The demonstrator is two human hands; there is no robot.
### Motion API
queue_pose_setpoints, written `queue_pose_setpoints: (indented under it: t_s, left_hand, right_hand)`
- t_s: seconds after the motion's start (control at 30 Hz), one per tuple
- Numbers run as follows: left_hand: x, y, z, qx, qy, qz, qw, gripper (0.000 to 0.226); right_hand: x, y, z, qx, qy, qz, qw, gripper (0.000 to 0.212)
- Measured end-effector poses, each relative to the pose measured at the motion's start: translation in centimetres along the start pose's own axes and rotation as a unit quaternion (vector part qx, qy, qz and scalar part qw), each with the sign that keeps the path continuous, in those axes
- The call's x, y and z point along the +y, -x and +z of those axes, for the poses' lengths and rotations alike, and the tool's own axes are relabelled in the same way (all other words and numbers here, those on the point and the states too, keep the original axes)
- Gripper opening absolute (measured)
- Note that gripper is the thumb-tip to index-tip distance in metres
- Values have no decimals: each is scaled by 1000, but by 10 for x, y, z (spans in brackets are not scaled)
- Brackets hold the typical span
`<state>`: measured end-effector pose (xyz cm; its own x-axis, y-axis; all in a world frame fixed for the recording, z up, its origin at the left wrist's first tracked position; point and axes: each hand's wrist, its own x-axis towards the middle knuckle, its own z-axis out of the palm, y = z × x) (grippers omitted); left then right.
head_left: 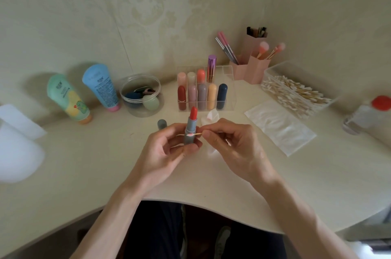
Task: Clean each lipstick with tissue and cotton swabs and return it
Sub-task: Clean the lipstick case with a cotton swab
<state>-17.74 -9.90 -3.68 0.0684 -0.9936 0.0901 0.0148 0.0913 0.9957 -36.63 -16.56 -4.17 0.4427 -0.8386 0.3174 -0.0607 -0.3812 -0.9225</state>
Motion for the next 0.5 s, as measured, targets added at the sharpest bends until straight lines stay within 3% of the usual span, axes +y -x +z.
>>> queue_pose_setpoints:
  t_s: [0.13, 0.5]
  left_hand:
    - [-2, -1, 1, 18, 29, 0, 999, 32]
    - [0, 1, 1, -28, 28, -13, 999, 29]
  right_hand:
    - [2, -1, 0, -15, 16, -11, 1000, 13]
    - [5, -2, -5, 14, 67, -28, 997, 11]
